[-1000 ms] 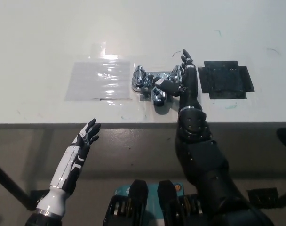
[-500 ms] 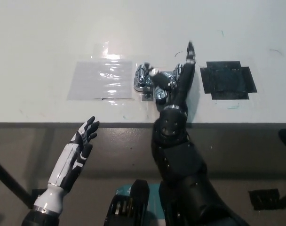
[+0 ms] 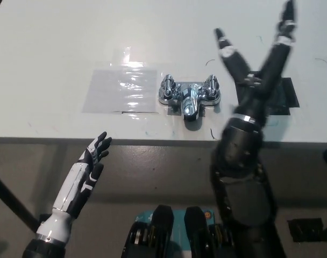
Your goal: The faucet is at the center of the desk and the robot turn off the faucet by turning the right faucet handle using the right hand
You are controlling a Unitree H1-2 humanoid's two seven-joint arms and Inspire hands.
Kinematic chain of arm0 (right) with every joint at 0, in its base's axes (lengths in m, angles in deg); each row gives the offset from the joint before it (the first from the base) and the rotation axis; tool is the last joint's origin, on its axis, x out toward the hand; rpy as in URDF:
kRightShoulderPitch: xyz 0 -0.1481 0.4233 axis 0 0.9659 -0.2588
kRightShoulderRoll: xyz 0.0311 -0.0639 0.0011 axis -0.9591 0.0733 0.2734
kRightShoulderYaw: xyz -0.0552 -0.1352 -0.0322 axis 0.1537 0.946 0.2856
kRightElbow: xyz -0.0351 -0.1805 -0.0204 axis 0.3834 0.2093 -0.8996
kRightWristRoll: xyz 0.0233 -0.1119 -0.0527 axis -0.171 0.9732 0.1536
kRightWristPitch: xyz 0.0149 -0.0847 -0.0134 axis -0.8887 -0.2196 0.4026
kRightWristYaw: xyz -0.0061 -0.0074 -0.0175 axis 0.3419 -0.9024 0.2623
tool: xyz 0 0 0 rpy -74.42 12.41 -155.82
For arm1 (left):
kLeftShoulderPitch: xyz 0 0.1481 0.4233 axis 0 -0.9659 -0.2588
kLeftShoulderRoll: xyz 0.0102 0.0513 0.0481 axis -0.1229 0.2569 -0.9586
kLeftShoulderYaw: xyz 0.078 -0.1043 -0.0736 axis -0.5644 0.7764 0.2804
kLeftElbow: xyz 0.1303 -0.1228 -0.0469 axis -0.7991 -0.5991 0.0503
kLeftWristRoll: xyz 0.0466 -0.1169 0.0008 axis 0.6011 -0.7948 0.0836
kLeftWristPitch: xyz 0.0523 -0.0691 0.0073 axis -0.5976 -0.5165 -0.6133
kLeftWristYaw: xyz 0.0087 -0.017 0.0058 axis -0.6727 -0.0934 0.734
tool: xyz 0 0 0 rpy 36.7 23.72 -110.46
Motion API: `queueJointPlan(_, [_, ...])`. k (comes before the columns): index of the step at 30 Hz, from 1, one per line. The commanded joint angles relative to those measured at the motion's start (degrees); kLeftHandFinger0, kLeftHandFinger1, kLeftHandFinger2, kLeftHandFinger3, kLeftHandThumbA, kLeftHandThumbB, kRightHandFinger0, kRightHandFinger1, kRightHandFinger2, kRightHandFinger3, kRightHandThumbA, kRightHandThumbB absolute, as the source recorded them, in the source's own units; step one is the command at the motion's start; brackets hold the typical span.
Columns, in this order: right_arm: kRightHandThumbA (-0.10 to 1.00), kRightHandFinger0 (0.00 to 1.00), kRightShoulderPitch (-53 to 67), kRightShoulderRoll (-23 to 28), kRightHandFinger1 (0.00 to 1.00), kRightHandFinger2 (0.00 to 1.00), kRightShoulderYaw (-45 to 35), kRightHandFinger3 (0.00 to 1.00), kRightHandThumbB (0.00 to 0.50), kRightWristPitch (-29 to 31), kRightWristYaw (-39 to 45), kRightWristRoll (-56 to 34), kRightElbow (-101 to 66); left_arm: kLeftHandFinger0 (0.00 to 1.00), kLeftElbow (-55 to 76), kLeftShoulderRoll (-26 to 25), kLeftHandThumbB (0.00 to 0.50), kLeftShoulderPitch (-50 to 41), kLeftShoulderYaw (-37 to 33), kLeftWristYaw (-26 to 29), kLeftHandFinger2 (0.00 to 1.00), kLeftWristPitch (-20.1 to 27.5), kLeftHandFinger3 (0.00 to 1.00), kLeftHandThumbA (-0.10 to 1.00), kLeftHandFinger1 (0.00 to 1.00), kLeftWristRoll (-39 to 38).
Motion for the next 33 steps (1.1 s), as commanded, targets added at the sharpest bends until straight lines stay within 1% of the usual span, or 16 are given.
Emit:
queueJointPlan(1, [1.0,1.0,1.6,2.0,1.0,1.0,2.9,1.0,0.292,0.3,4.8,8.9,-19.4,1.0,2.1,-0.9,0.249,1.0,0.2,-1.4,1.0,0.0,1.0,0.95,1.0,-0.9])
queueJointPlan(2, [1.0,1.0,2.9,3.0,1.0,1.0,4.0,1.0,0.29,0.9,7.2,8.2,-23.2,1.0,1.9,-0.9,0.252,1.3,0.3,-1.5,1.0,0.1,1.0,0.96,1.0,-1.0])
queueJointPlan(5, [1.0,1.0,6.7,5.8,1.0,1.0,6.5,1.0,0.238,2.4,11.7,8.4,-30.4,1.0,1.5,-0.9,0.261,1.7,0.4,-1.3,1.0,0.0,1.0,0.96,1.0,-1.1])
queueJointPlan(6, [1.0,1.0,9.0,7.8,1.0,1.0,7.8,1.0,0.216,4.7,13.6,7.2,-32.4,1.0,1.6,-0.9,0.268,1.6,0.5,-1.2,1.0,0.0,1.0,0.98,1.0,-1.0])
queueJointPlan(8, [1.0,1.0,13.6,10.8,1.0,1.0,9.9,1.0,0.227,5.8,16.5,5.7,-34.9,1.0,1.3,-0.8,0.265,1.7,0.7,-1.0,1.0,0.5,1.0,0.98,1.0,-1.1])
queueJointPlan(10, [1.0,1.0,17.5,13.7,1.0,1.0,11.3,1.0,0.205,7.1,17.9,5.5,-34.6,1.0,1.4,-0.9,0.27,1.3,0.9,-0.9,1.0,0.5,1.0,0.99,1.0,-1.1])
queueJointPlan(12, [1.0,1.0,21.2,15.3,1.0,1.0,11.9,1.0,0.216,6.7,18.1,5.0,-33.4,1.0,1.2,-0.8,0.27,1.5,1.0,-1.0,1.0,0.6,1.0,0.99,1.0,-1.7])
queueJointPlan(15, [1.0,1.0,25.7,17.0,1.0,1.0,12.5,1.0,0.182,5.4,18.0,4.6,-31.2,1.0,1.4,-0.7,0.26,1.1,1.1,-1.3,1.0,0.8,1.0,0.98,1.0,-2.5])
queueJointPlan(17, [1.0,1.0,28.5,18.2,1.0,1.0,12.5,1.0,0.186,6.6,18.0,2.7,-27.6,1.0,1.8,-0.7,0.26,0.8,1.2,-1.2,1.0,0.4,1.0,0.98,1.0,-2.5])
queueJointPlan(21, [1.0,1.0,32.4,18.7,1.0,1.0,12.2,1.0,0.181,8.5,17.7,2.0,-21.4,1.0,1.8,-0.5,0.255,0.6,1.4,-1.1,1.0,0.7,1.0,0.96,1.0,-3.1])
queueJointPlan(24, [1.0,1.0,33.5,18.4,1.0,1.0,11.8,1.0,0.158,10.0,17.9,1.7,-17.6,1.0,1.8,-0.9,0.25,0.6,1.5,-1.4,1.0,0.6,1.0,0.97,1.0,-3.6])
queueJointPlan(25, [1.0,1.0,34.2,18.4,1.0,1.0,11.6,1.0,0.174,10.2,18.4,0.5,-15.6,1.0,1.8,-1.0,0.254,0.6,1.6,-1.3,1.0,0.9,1.0,0.98,1.0,-3.3])
queueJointPlan(27, [1.0,1.0,35.0,18.3,1.0,1.0,11.3,1.0,0.173,10.5,19.3,-0.8,-12.9,1.0,2.1,-1.1,0.256,0.6,1.7,-1.2,1.0,0.3,1.0,0.98,1.0,-3.3])
queueJointPlan(30, [1.0,1.0,35.7,18.1,1.0,1.0,11.1,1.0,0.159,10.9,20.3,-2.3,-10.8,1.0,1.9,-1.1,0.261,0.4,1.6,-1.2,1.0,0.3,1.0,0.98,1.0,-3.3])
queueJointPlan(31, [1.0,1.0,35.9,18.3,1.0,1.0,11.0,1.0,0.131,11.3,20.9,-3.2,-9.7,1.0,1.8,-1.1,0.26,0.3,1.6,-1.0,1.0,0.6,1.0,0.99,1.0,-3.0])
queueJointPlan(33, [1.0,1.0,36.1,18.4,1.0,1.0,10.9,1.0,0.141,11.9,21.8,-4.4,-7.5,1.0,1.5,-0.8,0.266,-0.2,1.5,-0.6,1.0,0.9,1.0,1.0,1.0,-2.4])
